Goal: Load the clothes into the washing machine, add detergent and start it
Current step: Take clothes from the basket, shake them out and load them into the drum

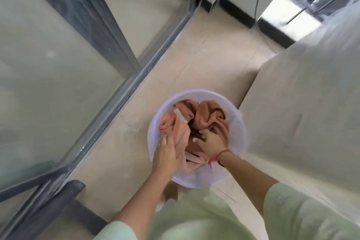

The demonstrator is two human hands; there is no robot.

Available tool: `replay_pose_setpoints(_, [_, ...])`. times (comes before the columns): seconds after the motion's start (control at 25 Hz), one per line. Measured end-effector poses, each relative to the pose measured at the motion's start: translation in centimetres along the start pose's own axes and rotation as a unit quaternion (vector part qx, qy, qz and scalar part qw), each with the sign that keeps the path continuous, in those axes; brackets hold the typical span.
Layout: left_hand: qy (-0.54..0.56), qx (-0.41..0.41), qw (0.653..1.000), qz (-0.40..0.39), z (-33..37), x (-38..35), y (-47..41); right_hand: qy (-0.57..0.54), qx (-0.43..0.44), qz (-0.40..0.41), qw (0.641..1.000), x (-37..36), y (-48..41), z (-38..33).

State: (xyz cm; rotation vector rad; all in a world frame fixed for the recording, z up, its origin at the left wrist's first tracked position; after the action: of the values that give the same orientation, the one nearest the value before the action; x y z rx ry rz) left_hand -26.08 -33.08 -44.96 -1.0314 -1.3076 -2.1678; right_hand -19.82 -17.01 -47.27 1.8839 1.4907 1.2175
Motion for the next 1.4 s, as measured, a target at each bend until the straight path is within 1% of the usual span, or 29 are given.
replay_pose_setpoints(0.08, [0.034, 0.055, 0.997, -0.041, -0.9, -3.6, -4.2, -0.101, -0.021, 0.035, 0.994, -3.1, -5.2, 0.9])
replay_pose_setpoints(0.12, [0.043, 0.072, 0.994, -0.069, -1.5, -5.1, -5.6, -0.136, -0.025, 0.046, 0.989, -4.4, -7.2, 0.9])
replay_pose_setpoints(0.16, [0.039, 0.072, 0.992, -0.095, -2.0, -6.3, -6.4, -0.167, -0.033, 0.052, 0.984, -5.5, -9.0, 0.9])
replay_pose_setpoints(0.2, [0.020, 0.062, 0.991, -0.116, -2.2, -7.2, -6.8, -0.196, -0.040, 0.063, 0.978, -6.4, -10.4, 0.7])
replay_pose_setpoints(0.28, [-0.022, 0.039, 0.990, -0.133, -2.2, -7.8, -6.4, -0.230, -0.052, 0.104, 0.966, -7.2, -12.5, 0.4])
replay_pose_setpoints(0.36, [-0.045, 0.005, 0.992, -0.115, -2.0, -7.4, -5.3, -0.229, -0.067, 0.136, 0.962, -6.9, -13.3, -0.2])
replay_pose_setpoints(0.4, [-0.033, -0.005, 0.994, -0.101, -1.9, -7.0, -4.7, -0.231, -0.070, 0.124, 0.963, -6.4, -13.2, -0.8])
replay_pose_setpoints(0.48, [0.039, 0.012, 0.997, -0.066, -1.8, -5.3, -3.2, -0.231, -0.034, 0.087, 0.968, -4.5, -11.0, -2.0])
replay_pose_setpoints(0.56, [0.134, 0.070, 0.987, -0.046, -2.3, -3.2, -1.4, -0.247, 0.025, 0.080, 0.965, -1.9, -6.4, -2.9])
replay_pose_setpoints(0.68, [0.233, 0.164, 0.958, -0.043, -3.4, 0.7, 2.0, -0.230, 0.108, 0.114, 0.961, 2.5, 2.7, -3.7])
replay_pose_setpoints(0.76, [0.285, 0.189, 0.939, -0.036, -3.1, 4.2, 4.6, -0.249, 0.160, 0.124, 0.947, 5.0, 9.0, -4.7])
replay_pose_setpoints(0.84, [0.312, 0.169, 0.934, -0.033, -1.6, 8.6, 7.1, -0.285, 0.189, 0.118, 0.932, 7.2, 15.2, -6.3])
replay_pose_setpoints(0.92, [0.312, 0.121, 0.942, -0.028, 0.4, 12.8, 9.2, -0.304, 0.226, 0.112, 0.919, 9.2, 20.8, -8.5])
replay_pose_setpoints(1.0, [0.316, 0.068, 0.946, -0.013, 2.4, 16.6, 10.8, -0.316, 0.265, 0.130, 0.902, 11.3, 25.2, -11.6])
replay_pose_setpoints(1.08, [0.349, 0.021, 0.937, -0.002, 4.6, 20.3, 12.4, -0.299, 0.313, 0.148, 0.889, 13.4, 28.8, -15.0])
replay_pose_setpoints(1.16, [0.390, -0.021, 0.920, 0.007, 6.5, 23.3, 13.3, -0.276, 0.351, 0.140, 0.884, 14.9, 31.5, -17.9])
replay_pose_setpoints(1.2, [0.407, -0.040, 0.913, 0.013, 7.2, 24.6, 13.6, -0.288, 0.363, 0.128, 0.877, 15.4, 32.7, -18.9])
replay_pose_setpoints(1.24, [0.413, -0.061, 0.909, 0.023, 7.9, 26.0, 14.1, -0.317, 0.374, 0.115, 0.864, 16.0, 34.3, -19.9])
replay_pose_setpoints(1.28, [0.411, -0.080, 0.908, 0.025, 8.3, 27.1, 14.2, -0.363, 0.385, 0.102, 0.842, 16.8, 35.8, -20.7])
replay_pose_setpoints(1.36, [0.377, -0.115, 0.919, 0.006, 8.9, 29.1, 14.6, -0.432, 0.413, 0.077, 0.798, 19.0, 38.9, -22.2])
replay_pose_setpoints(1.4, [0.346, -0.127, 0.929, -0.008, 9.0, 29.8, 14.9, -0.423, 0.429, 0.059, 0.796, 20.0, 40.4, -23.0])
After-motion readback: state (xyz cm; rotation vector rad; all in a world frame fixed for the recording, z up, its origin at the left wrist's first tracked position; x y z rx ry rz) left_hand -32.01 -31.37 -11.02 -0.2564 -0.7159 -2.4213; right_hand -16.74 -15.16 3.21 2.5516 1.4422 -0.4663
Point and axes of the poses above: each hand's wrist, its own y-axis away from the middle knuckle, its own x-axis out of the back of the hand, z = x × y, the point moved 1 cm from there along -y, towards the middle knuckle, and after that the axes turned 12 degrees about -y, right-handed, at the moved point
